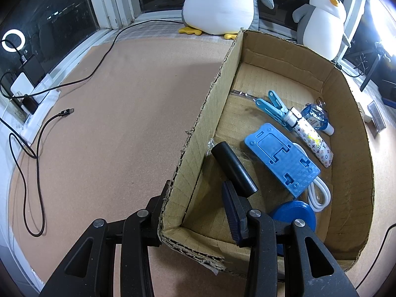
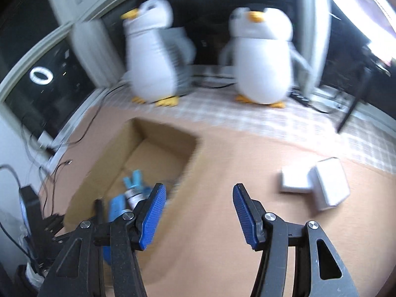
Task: Organize rigid objects
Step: 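Move the right tool to the white boxed power bank and grasp it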
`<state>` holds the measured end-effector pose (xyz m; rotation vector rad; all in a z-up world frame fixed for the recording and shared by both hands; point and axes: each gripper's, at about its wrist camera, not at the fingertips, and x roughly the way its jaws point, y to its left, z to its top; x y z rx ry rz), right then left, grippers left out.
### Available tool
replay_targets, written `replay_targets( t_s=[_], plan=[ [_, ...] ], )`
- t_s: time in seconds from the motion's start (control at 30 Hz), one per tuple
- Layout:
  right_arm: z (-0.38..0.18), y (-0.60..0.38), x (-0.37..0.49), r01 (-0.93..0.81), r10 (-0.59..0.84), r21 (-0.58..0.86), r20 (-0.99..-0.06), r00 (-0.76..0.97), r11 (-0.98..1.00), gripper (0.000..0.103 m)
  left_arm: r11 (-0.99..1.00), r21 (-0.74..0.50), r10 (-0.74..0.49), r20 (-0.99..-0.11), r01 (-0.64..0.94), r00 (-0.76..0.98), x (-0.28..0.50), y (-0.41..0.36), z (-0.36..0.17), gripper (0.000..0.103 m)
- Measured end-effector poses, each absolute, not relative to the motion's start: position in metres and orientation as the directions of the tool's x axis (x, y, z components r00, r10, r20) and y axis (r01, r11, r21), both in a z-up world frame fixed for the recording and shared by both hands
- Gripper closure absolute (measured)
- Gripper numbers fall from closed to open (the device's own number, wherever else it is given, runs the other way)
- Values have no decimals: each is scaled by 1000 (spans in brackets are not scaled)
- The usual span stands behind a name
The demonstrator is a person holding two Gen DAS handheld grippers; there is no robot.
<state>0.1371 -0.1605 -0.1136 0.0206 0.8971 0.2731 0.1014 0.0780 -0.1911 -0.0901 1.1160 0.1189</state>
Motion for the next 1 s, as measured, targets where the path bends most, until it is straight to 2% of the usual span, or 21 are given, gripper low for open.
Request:
replay_targets(
  t_s=[0.23,0.4,0.8,1.0],
  plan=[
    [-118,-237,176,-63,224,232,-779,585,971,51,990,-7,54,-899,-139,434,102,77,-192,61],
    [-122,-266,202,-9,260,309,-784,564,951,51,990,-8,54,-899,-140,434,102,77,-192,61],
    [-143,-260,252,-11,211,237,-846,490,972,51,990,-7,55,-899,-139,434,102,77,-192,61],
    [-154,-271,248,17,182,213,-870,459,977,51,990,-6,56,-899,-140,435,102,78,-192,61]
  ],
)
